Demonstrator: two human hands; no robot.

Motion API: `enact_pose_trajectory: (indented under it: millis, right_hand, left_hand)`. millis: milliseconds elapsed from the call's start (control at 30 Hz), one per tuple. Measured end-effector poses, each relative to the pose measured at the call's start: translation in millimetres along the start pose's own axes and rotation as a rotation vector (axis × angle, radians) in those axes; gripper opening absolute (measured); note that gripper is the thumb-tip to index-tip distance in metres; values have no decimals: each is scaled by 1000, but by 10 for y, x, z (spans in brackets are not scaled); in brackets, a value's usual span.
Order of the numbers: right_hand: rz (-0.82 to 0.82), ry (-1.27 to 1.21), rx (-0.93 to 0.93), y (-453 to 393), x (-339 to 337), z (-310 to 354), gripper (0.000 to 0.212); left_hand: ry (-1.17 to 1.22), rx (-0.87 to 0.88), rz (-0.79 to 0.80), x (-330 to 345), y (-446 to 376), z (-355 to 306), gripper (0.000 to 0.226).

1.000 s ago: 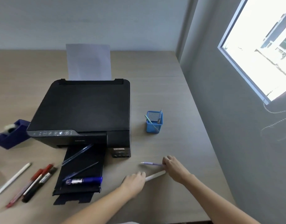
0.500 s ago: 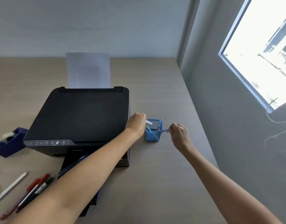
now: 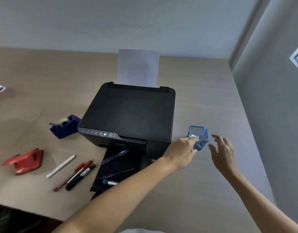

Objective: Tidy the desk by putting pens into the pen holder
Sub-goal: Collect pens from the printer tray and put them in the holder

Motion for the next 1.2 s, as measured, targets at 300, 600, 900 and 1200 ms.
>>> enact_pose_trajectory:
  millis: [300,600,900,1200]
  right_hand:
    - [266,-136,-410,1228,468,914,11]
    - [562,36,-526,1228,1344,2006,27]
    - [626,438,-424,1119,1752,2472,29]
    - [620,290,-448,1477,1635,2287,24]
  left_hand:
    - [-22,-458,-388,-289,1576,1920,14]
    - [-211,-476,-64,-444,1420,2837,33]
    - [-424,-394,73,-542,1458,2938,47]
    - [-379,-313,231,-468,1548,2829,44]
Point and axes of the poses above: each hand's wrist, its own y-axis away from the middle knuckle, its own x-axis out of the palm, z = x × y, the point moved 1 cm from there along -y, towards the middle knuckle
